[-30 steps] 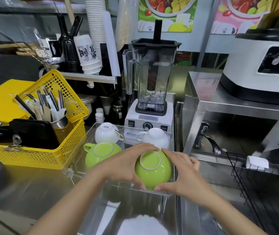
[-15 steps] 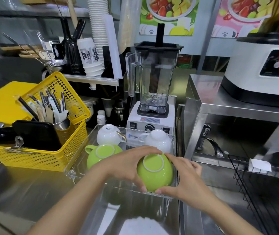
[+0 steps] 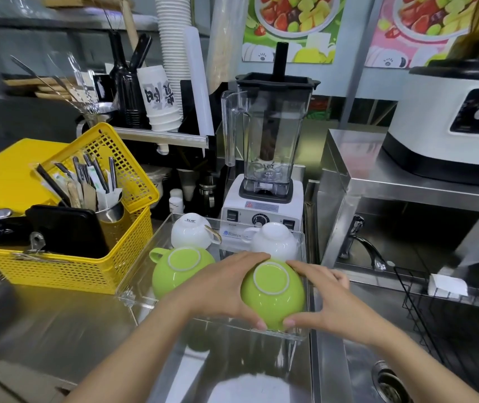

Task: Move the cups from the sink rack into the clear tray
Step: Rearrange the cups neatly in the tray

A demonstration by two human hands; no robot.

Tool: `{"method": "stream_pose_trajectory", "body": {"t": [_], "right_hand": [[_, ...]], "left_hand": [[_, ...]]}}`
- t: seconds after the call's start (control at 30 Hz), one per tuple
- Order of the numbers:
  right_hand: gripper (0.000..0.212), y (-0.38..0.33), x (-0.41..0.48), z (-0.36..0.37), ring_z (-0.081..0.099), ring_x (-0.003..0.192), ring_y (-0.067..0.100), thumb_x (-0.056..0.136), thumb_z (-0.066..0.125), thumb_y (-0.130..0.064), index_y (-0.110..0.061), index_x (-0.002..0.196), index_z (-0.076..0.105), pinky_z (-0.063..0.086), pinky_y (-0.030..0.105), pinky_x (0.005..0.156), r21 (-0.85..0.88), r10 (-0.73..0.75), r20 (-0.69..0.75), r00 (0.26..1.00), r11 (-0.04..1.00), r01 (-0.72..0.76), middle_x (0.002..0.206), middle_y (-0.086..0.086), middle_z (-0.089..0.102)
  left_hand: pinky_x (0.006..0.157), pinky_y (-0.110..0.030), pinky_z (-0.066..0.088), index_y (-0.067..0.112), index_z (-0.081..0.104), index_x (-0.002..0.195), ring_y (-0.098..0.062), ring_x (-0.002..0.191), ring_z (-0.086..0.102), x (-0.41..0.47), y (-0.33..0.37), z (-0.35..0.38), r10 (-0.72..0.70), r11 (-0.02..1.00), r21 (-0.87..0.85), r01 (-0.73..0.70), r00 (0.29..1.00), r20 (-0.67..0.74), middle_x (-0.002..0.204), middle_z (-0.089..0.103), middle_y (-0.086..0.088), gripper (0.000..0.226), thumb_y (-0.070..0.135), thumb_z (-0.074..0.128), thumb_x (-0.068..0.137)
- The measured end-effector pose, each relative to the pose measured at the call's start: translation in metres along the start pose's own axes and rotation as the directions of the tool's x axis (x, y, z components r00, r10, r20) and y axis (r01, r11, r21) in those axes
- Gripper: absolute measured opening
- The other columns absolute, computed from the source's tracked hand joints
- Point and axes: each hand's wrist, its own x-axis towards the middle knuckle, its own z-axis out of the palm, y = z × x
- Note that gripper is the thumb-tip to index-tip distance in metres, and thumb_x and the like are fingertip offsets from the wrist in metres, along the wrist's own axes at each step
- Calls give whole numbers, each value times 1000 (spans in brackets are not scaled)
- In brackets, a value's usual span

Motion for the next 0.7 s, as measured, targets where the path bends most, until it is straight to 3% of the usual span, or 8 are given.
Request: {"method": "stream_pose_trajectory", "body": {"t": [0.07, 0.13, 0.23, 0.3, 0.4, 0.5, 0.63, 0.7], "right_hand": [[66, 3, 7, -7, 34, 124, 9, 60, 67, -62, -52, 119, 39, 23, 36, 109, 187, 40, -35, 999, 982, -33, 124, -17, 51], [49, 7, 20, -14, 52, 115, 16, 70, 64, -50, -33, 114, 53, 34, 42, 105, 332, 100, -210, 972, 943, -25, 111, -7, 64], [40, 16, 44, -14, 51, 116, 21, 80, 65, -36, -28, 118, 53, 28, 35, 104, 228, 181, -347, 920, 968, -104, 110, -1, 66], [52, 18, 58, -11, 42, 124, 22, 81, 64, -39, -30, 129, 45, 15, 23, 92, 122, 198, -321, 926, 978, -167, 122, 0, 62], [60, 14, 73, -10, 35, 130, 18, 78, 64, -46, -36, 132, 40, 8, 22, 77, -76, 150, -319, 936, 980, -183, 133, -1, 54], [57, 15, 82, -11, 28, 133, 11, 77, 62, -51, -44, 129, 40, 7, 26, 86, -165, 73, -244, 967, 980, -115, 136, -9, 49], [58, 13, 89, -13, 43, 122, 15, 74, 65, -53, -46, 127, 41, 10, 22, 78, -79, 75, -182, 980, 993, -91, 125, -12, 58], [59, 11, 93, -13, 48, 118, 11, 73, 67, -50, -45, 127, 43, 13, 27, 97, -51, 41, -154, 987, 997, -50, 128, -13, 57]], "left_hand": [[106, -30, 34, 46, 20, 133, -1, 125, 35, -1, -1, 0, 1, 1000, -2, -1, 1000, 0, 141, 35, 19, 107, 61, 77, 44], [105, -28, 33, 47, 19, 134, -1, 126, 35, -1, -2, 0, 6, 1000, 2, -6, 1000, -3, 142, 34, 20, 107, 62, 76, 44], [101, -24, 33, 49, 18, 132, 1, 123, 36, -1, -3, 1, 7, 1000, -11, -8, 1000, -15, 140, 36, 23, 107, 63, 76, 43], [99, -25, 35, 51, 18, 131, 2, 120, 36, -1, -2, 1, 7, 1000, -19, -7, 1000, -16, 137, 37, 25, 105, 63, 75, 43], [96, -23, 36, 55, 17, 128, 8, 114, 35, -1, -2, 1, 4, 1000, -30, -5, 1000, -22, 127, 35, 34, 104, 63, 75, 42], [95, -21, 34, 53, 17, 130, 12, 113, 33, -2, -2, 1, 6, 999, -39, -7, 999, -32, 129, 34, 35, 105, 63, 75, 42], [100, -25, 36, 51, 21, 131, 5, 120, 37, -2, 0, 1, 4, 998, -56, -6, 1000, -31, 135, 36, 30, 103, 63, 75, 44], [102, -28, 37, 50, 23, 131, 2, 121, 38, 0, 1, 0, 5, 998, -61, -7, 1000, -27, 136, 38, 28, 103, 62, 76, 44]]}}
